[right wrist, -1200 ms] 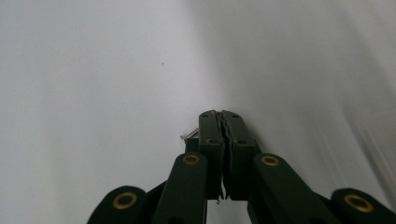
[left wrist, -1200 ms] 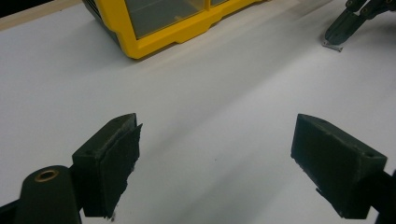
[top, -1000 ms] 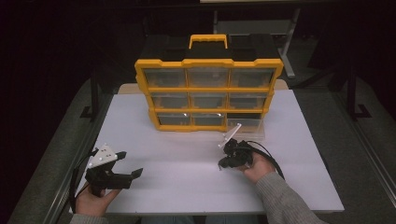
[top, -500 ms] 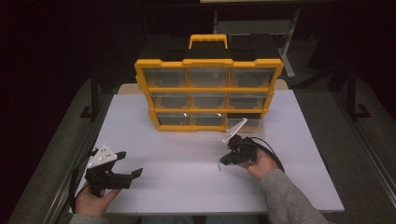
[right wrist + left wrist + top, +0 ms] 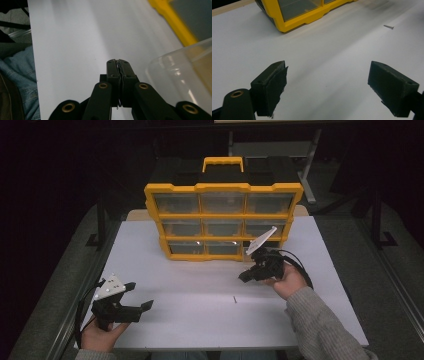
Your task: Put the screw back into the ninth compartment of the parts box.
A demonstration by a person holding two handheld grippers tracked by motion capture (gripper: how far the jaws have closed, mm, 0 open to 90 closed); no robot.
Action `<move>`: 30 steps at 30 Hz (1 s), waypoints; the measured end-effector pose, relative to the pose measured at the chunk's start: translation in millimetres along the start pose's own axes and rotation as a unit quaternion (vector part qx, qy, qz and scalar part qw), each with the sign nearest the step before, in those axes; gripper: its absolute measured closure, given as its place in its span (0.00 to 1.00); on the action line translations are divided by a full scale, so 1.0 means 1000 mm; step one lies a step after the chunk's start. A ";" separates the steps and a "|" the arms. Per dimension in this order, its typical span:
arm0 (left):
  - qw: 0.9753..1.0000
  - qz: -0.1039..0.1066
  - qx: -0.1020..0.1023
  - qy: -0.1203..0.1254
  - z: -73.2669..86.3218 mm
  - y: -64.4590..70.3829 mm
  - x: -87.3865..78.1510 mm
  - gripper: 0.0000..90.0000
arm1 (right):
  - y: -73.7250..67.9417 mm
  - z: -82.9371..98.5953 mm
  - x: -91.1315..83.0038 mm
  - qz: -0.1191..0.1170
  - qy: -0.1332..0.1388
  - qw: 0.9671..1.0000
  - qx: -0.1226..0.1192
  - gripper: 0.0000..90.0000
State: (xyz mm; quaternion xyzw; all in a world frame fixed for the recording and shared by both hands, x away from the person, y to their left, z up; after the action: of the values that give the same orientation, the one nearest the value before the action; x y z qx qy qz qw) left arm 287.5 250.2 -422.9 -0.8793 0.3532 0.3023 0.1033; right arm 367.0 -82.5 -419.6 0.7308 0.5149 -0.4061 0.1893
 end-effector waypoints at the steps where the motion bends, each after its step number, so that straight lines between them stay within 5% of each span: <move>1: 1.000 0.000 0.000 0.000 0.000 0.000 0.000 0.17 | 0.002 -0.002 -0.004 0.001 0.002 1.000 0.002 0.97; 17: 1.000 0.002 0.002 -0.004 0.001 0.000 0.002 0.17 | 0.039 -0.017 -0.054 0.040 0.018 0.998 0.039 0.97; 30: 1.000 0.001 0.004 -0.009 0.002 -0.002 0.001 0.17 | 0.063 -0.011 -0.044 0.064 0.004 0.997 0.053 0.97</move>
State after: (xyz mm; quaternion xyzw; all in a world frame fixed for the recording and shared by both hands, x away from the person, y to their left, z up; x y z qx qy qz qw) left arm 288.1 252.0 -425.3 -0.8757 0.3547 0.3086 0.1100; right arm 422.6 -126.5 -386.7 0.7727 0.4460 -0.4169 0.1740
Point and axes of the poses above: each handheld gripper's, and its own axes: x roughly forward along the jaws, z roughly out of its underside, y roughly to its right, the point moved 8 cm from there along x, roughly forward along the jaws, and after that the axes turned 3 degrees about z, right-handed, at the moved point
